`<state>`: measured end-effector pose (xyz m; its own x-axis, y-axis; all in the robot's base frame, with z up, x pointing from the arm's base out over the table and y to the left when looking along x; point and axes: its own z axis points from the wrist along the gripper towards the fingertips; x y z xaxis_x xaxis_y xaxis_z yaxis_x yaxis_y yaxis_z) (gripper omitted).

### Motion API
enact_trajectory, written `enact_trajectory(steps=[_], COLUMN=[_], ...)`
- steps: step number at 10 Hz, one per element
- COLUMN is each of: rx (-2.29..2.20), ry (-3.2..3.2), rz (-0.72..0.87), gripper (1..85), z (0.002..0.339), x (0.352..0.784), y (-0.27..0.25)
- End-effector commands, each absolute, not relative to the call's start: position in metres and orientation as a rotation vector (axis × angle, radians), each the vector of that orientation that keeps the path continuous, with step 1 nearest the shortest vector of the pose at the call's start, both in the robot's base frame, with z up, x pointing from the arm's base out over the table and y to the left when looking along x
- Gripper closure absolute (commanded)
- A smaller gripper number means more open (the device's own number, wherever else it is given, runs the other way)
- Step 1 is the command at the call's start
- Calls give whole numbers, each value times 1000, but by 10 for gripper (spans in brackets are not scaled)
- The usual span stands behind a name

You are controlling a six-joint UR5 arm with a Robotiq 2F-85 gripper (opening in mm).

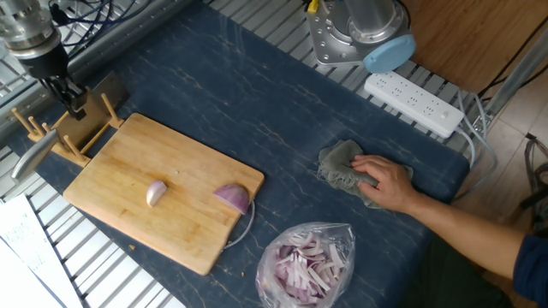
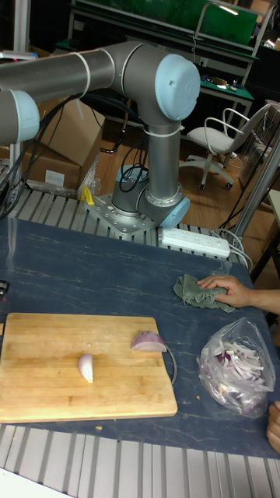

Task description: Chop the onions

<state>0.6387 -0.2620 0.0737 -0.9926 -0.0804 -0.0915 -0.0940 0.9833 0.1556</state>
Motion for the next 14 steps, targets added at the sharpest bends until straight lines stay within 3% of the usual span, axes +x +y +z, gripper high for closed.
enact_trajectory(steps=[1,14], rx=[-150,-171], ry=[3045,3077], rz=[239,263], gripper=[653,683], z=[72,71], x=[637,635], y=[-265,-258])
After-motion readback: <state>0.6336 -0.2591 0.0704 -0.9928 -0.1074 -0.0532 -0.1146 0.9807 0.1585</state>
